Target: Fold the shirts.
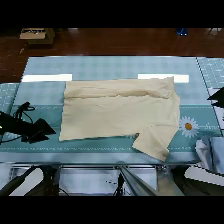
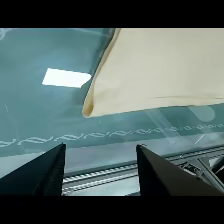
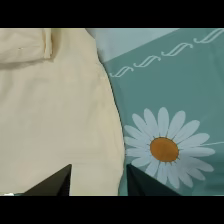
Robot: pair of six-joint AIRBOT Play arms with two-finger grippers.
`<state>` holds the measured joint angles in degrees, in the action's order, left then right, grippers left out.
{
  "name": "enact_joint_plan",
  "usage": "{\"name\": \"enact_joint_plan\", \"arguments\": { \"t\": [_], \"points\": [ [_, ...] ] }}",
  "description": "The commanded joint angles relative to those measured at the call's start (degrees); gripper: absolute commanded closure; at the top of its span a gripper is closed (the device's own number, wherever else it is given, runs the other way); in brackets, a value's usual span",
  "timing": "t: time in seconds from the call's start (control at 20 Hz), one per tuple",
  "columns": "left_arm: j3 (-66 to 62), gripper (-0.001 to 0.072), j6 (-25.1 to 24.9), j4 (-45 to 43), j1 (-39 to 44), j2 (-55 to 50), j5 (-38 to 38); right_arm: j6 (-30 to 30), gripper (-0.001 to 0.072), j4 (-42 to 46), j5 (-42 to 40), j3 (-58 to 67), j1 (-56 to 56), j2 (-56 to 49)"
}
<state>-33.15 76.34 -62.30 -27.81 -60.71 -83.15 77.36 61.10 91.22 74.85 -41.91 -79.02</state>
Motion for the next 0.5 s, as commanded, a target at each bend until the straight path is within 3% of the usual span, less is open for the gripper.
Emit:
{"name": "enact_joint_plan", "arguments": {
  "t": [0.0, 0.3, 0.45],
  "points": [
    [5.0, 0.0172, -1.3, 3.3, -1.4, 1.0, 5.3, -1.6, 0.0290, -2.3, -3.3, -3.0, -1.4, 1.2],
    [5.7, 0.0172, -0.7, 4.1, -0.9, -4.6, 8.8, -2.0, 0.0290, -2.2, -3.8, -3.0, -1.4, 1.2],
    [6.7, 0.0173, -0.7, 6.3, 3.2, -7.4, 16.7, -2.0, 0.0290, -2.2, -3.8, -3.0, -1.4, 1.2]
  ]
}}
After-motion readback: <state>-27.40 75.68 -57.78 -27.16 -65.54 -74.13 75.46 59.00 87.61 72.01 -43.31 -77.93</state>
